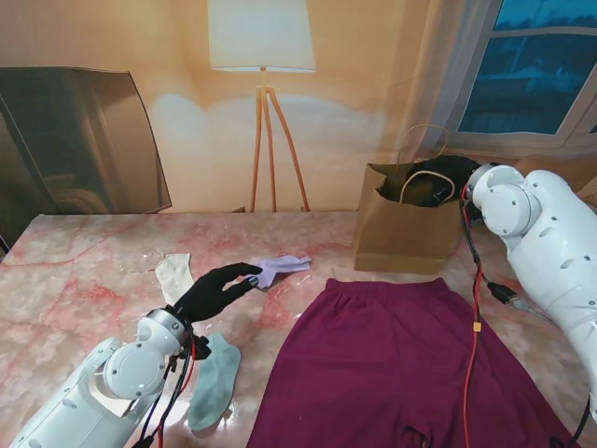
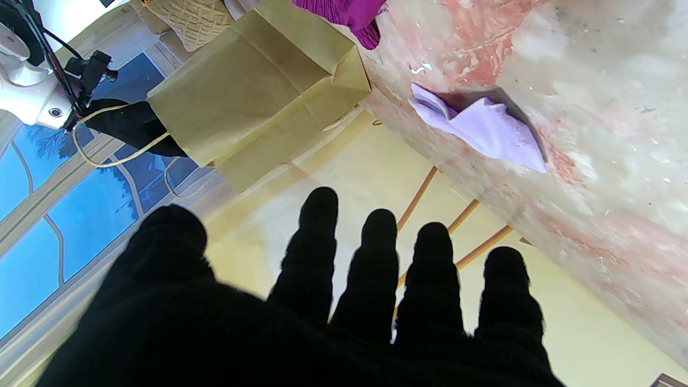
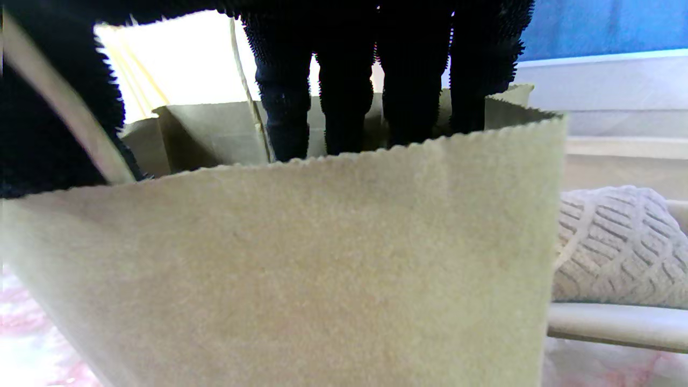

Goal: Fold the socks and the shorts into the kraft paper bag

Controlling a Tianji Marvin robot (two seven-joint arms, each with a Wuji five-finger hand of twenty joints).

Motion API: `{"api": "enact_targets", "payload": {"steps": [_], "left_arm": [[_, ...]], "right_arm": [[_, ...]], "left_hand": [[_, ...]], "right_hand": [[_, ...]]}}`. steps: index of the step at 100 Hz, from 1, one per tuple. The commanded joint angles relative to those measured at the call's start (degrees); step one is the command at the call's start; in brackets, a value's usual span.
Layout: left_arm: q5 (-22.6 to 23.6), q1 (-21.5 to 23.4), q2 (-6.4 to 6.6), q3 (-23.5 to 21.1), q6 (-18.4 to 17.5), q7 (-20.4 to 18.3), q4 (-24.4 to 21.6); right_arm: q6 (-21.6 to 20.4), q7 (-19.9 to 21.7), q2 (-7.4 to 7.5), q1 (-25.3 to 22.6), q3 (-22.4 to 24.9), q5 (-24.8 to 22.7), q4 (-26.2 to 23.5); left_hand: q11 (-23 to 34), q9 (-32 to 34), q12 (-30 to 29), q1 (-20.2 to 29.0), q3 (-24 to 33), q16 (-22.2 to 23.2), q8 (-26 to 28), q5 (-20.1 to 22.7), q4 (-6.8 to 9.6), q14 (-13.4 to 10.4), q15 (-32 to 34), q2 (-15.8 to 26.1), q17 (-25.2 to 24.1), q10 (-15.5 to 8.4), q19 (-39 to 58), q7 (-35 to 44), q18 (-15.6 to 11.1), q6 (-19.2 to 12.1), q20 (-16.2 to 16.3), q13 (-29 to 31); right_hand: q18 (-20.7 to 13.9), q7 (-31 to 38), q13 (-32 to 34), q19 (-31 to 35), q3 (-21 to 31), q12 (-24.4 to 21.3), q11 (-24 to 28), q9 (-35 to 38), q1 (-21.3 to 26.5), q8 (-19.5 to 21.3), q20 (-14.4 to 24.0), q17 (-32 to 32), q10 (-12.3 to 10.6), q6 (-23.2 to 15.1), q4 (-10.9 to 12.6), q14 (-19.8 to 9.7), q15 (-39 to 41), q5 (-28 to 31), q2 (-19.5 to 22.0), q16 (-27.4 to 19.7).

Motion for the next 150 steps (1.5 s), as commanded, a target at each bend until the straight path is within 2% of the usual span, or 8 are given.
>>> {"api": "enact_targets", "payload": {"steps": [1,11,31,58,70,87,114,150], "left_arm": [[-0.17,0.13,0.01,0.05,0.1,-0.05,-0.01],[-0.19,0.14,0.01,-0.06,0.17,-0.06,0.01],[-0.18,0.02,0.0,-0.16,0.06,-0.04,0.21],[-0.08,-0.01,0.0,-0.24,0.03,0.03,0.34],[-0.05,-0.05,-0.01,-0.18,-0.03,0.08,0.38],[-0.02,-0.17,-0.01,-0.11,-0.07,0.07,0.42],[0.11,-0.37,-0.02,-0.11,-0.27,0.2,0.52],[0.38,-0.73,-0.08,0.05,-0.45,0.52,0.39]], "right_arm": [[0.29,0.72,0.03,0.15,-0.34,-0.09,-0.08],[0.77,0.96,0.03,0.07,-0.3,-0.17,-0.47],[1.01,0.11,-0.01,-0.23,0.29,-0.88,-0.76],[0.51,-1.13,0.01,-0.68,1.22,-1.76,-0.84],[-0.08,-5.85,-0.44,-1.21,1.96,-2.48,-0.2],[0.58,-7.59,-0.85,-2.52,4.09,-1.96,-1.88],[2.1,-9.98,-1.1,-5.81,9.13,-3.15,-6.39],[3.64,-9.83,-0.98,-10.89,15.98,-4.9,-13.85]], "left_hand": [[-0.93,-1.51,-0.08,-0.2,-1.37,-0.5,0.5,0.45,1.48,-2.22,-1.52,-0.04,-0.37,-1.32,-0.49,0.28,0.27,-1.03,0.99,-1.56],[-0.95,-1.54,-0.09,-0.24,-1.4,-0.49,0.5,0.42,1.48,-2.24,-1.51,-0.05,-0.43,-1.36,-0.57,0.27,0.27,-1.08,0.99,-1.51],[-0.96,-1.56,-0.1,-0.22,-1.37,-0.51,0.49,0.46,1.49,-2.23,-1.54,-0.06,-0.37,-1.32,-0.67,0.28,0.34,-1.0,1.02,-1.57],[-0.97,-1.61,-0.11,-0.16,-1.33,-0.51,0.48,0.43,1.49,-2.23,-1.54,-0.06,-0.41,-1.31,-0.85,0.27,0.4,-0.97,1.05,-1.59],[-0.95,-1.58,-0.1,-0.15,-1.32,-0.5,0.48,0.46,1.49,-2.24,-1.52,-0.09,-0.39,-1.29,-0.9,0.28,0.4,-0.99,1.07,-1.54],[-0.94,-1.58,-0.1,-0.03,-1.27,-0.5,0.49,0.45,1.48,-2.3,-1.53,-0.14,-0.37,-1.28,-0.94,0.29,0.37,-0.95,1.11,-1.56],[-0.94,-1.55,-0.1,-0.03,-1.26,-0.49,0.48,0.43,1.45,-2.24,-1.51,-0.19,-0.28,-1.37,-0.96,0.29,0.34,-1.02,1.16,-1.52],[-0.87,-1.36,-0.07,0.49,-0.98,-0.48,0.46,0.5,1.46,-2.3,-1.47,-0.58,-0.1,-1.48,-0.85,0.32,0.17,-0.93,1.25,-1.39]], "right_hand": [[0.6,-1.84,-2.41,-1.44,1.54,-0.99,-1.24,-3.02,-2.37,-0.93,2.71,-1.16,1.13,1.54,0.83,-0.72,-1.63,-3.01,-1.34,-1.47],[0.91,-3.28,-4.54,-2.01,2.42,-1.91,-2.89,-5.18,-3.64,-1.53,3.51,-1.71,2.42,2.76,0.63,-0.35,-2.44,-5.01,-1.99,-2.63],[0.98,-3.36,-5.75,-2.81,5.66,-2.63,-4.1,-5.28,-7.09,-1.46,4.82,-2.26,2.45,2.21,-0.13,0.03,-2.21,-4.9,-4.57,-3.63],[0.84,-3.28,-6.09,-2.65,6.64,-2.74,-4.23,-5.49,-8.34,-1.38,5.64,-2.12,1.82,1.78,-0.4,-0.22,-1.9,-4.74,-4.69,-3.61],[1.0,-0.87,-2.18,-1.4,4.02,-1.38,-1.26,-1.34,-5.18,-0.53,6.49,0.11,0.74,0.11,0.09,-0.82,-0.33,-1.53,-1.27,-2.8],[1.02,0.75,0.15,-0.28,0.16,-0.92,-0.44,0.17,-1.89,-0.47,6.54,1.39,0.51,-0.26,1.19,-0.93,0.28,-0.39,3.67,-2.08],[1.41,1.81,1.56,0.5,-0.89,-0.61,0.24,1.57,-0.85,-0.4,6.46,1.99,0.48,-0.77,1.64,-1.04,0.78,0.72,5.6,-1.6],[1.56,2.38,2.31,1.2,-3.5,-0.5,0.38,2.28,0.77,-0.55,6.18,2.21,0.48,-0.98,2.18,-0.94,0.98,1.22,9.17,-1.15]]}}
